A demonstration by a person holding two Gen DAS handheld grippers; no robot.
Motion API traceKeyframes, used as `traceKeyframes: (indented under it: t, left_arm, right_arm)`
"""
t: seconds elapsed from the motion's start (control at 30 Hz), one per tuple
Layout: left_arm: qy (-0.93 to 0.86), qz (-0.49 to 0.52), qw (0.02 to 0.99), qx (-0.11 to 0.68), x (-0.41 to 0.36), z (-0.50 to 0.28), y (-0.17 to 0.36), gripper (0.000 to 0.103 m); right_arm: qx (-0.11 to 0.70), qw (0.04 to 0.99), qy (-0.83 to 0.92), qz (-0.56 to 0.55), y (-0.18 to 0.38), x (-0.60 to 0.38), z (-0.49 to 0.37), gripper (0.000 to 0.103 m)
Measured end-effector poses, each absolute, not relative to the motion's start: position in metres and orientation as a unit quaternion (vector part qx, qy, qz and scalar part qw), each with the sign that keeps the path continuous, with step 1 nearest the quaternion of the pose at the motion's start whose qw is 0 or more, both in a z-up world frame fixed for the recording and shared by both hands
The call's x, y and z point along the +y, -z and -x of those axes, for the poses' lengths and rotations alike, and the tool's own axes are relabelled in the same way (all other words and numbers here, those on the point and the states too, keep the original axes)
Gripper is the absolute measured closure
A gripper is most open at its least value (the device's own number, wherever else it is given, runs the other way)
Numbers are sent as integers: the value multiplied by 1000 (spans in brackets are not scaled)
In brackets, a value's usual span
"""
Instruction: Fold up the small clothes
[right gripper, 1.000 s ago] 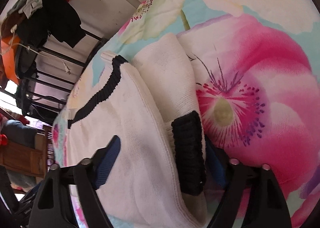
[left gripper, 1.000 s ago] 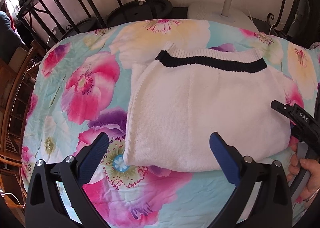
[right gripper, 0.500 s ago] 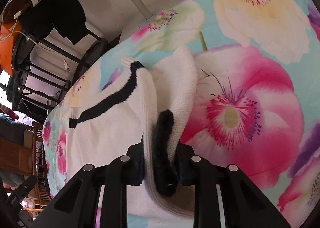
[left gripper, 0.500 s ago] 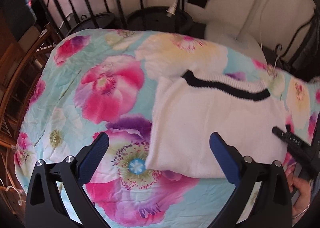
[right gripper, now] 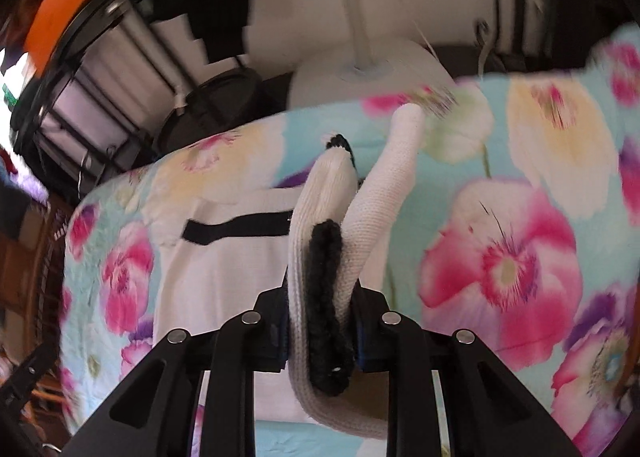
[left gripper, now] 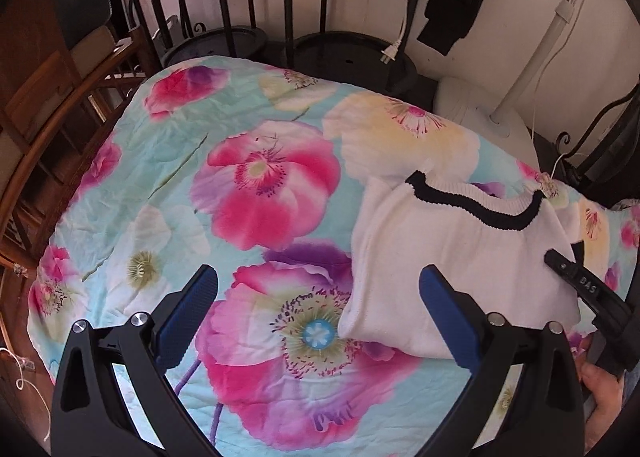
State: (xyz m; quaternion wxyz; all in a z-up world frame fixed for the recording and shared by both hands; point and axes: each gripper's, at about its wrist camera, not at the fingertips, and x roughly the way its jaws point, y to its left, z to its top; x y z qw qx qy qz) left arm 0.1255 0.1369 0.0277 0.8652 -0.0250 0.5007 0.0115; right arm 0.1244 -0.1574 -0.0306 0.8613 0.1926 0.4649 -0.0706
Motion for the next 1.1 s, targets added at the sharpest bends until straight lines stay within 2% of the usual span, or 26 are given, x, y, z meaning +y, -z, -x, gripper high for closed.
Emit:
traceKeyframes:
  t: [0.3,0.47,0.53,0.57,0.63,0.67,0.7,0.77,0.83,0.93,1.1]
  left_arm:
    - [-35,59,866,495,187,-123,-31,5]
    - [-50,90,863,494,218,-125,-34,5]
    - [-52,103,863,492,228,-125,-36,5]
    - [-53,106,862,492,231,-125,-36,5]
    - [-56,110,861,493,237,-124,-35,5]
    - [-56,113,860,494,240,-125,-36,5]
    - [-56,120,859,494,243,-125,-36,5]
    - [-53,131,858,494,245,-126,-36,5]
    - [-49,141,856,495,245,-127,-37,5]
    - [-45,137,856,497,239,-128,-36,5]
    - [-48,123,859,495,229,-128,-36,5]
  right_arm:
    - [461,879,28,-120,22,-58,-152,79]
    - [480,875,-7,-60,41,14,-159,79]
    - [500,866,-16,2,62,46,-161,79]
    - [524,850,-21,48,81,63,-163,75]
    - [532,843,-33,70,101,75,-160,54]
    - [519,850,-39,85,105,82,-155,50]
    - [512,852,-43,104,106,88,-151,42]
    - [509,847,-58,140,105,101,-147,38]
    - [509,849,-72,125,97,100,-145,38]
    - [500,859,-102,39,76,82,-144,41]
    - [444,884,-118,-85,30,37,-146,45]
